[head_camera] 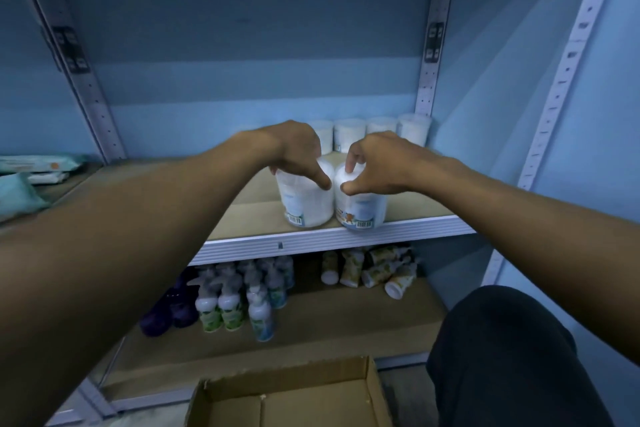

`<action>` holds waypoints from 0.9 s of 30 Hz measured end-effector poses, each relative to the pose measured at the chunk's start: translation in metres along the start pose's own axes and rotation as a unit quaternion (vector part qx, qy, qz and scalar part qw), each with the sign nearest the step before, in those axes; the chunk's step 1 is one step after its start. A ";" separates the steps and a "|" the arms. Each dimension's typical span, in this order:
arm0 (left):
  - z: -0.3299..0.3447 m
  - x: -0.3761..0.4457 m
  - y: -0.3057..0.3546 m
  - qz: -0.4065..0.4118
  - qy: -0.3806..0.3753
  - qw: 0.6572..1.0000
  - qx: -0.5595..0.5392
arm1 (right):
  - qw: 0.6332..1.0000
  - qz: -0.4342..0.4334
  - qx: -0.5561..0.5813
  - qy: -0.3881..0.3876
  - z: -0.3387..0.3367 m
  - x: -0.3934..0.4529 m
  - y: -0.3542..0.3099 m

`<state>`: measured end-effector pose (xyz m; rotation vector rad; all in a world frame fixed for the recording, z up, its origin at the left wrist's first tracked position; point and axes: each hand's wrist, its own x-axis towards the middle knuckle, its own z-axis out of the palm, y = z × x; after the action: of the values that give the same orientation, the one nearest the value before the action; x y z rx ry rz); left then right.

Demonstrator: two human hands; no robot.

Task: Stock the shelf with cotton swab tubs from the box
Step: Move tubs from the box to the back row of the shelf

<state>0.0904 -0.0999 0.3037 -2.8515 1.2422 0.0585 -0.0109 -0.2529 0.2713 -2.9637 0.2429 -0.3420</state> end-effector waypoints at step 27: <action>0.016 0.012 -0.012 0.074 0.048 0.996 -0.013 | 0.999 0.032 0.003 0.034 0.013 -0.008 0.010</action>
<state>0.1065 -0.0999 0.2877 -2.8083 1.4798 -0.0593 -0.0170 -0.2597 0.2558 -2.9347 0.3432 -0.4361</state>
